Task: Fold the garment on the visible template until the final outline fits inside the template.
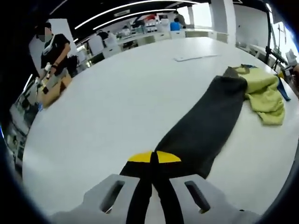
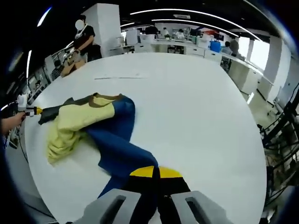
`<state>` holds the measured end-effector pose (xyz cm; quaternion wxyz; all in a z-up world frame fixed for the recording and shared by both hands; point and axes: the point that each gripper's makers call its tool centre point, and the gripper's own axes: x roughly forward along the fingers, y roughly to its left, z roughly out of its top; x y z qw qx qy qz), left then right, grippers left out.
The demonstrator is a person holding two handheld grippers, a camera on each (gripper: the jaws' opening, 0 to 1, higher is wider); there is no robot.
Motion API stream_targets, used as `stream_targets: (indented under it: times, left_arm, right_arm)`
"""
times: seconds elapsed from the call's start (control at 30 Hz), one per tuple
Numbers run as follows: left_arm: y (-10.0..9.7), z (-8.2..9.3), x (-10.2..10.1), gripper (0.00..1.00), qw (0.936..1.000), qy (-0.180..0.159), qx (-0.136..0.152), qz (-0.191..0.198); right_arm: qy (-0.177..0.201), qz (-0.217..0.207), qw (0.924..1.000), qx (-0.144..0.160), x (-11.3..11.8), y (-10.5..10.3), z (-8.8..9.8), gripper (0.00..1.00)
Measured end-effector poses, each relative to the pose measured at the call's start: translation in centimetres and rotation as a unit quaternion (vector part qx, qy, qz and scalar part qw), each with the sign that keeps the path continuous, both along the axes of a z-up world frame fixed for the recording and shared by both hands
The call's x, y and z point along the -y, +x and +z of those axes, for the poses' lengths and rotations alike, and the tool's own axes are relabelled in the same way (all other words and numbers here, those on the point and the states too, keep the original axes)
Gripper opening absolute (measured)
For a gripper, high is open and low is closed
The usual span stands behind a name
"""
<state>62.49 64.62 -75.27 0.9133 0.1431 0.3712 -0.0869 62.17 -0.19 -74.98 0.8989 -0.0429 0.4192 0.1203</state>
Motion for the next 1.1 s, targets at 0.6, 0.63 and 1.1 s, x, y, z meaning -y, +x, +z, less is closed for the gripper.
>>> stream_targets:
  times: [0.6,0.63,1.1]
  left_arm:
    - [0.3,-0.1,-2.2,0.0,0.9994,0.012,-0.007,0.031]
    - [0.4,-0.1,-2.2,0.0,0.9994,0.012,-0.006,0.03]
    - [0.8,-0.1,-3.0,0.0,0.999,0.029,-0.009,0.032]
  right_arm:
    - [-0.064,-0.01,0.9978,-0.012,4.6,1.3,0.3,0.0]
    - [-0.066,-0.011,0.9976,-0.014,4.7,1.3,0.2,0.0]
    - [-0.13,-0.004,0.9908,-0.038,6.8,1.3,0.0,0.0]
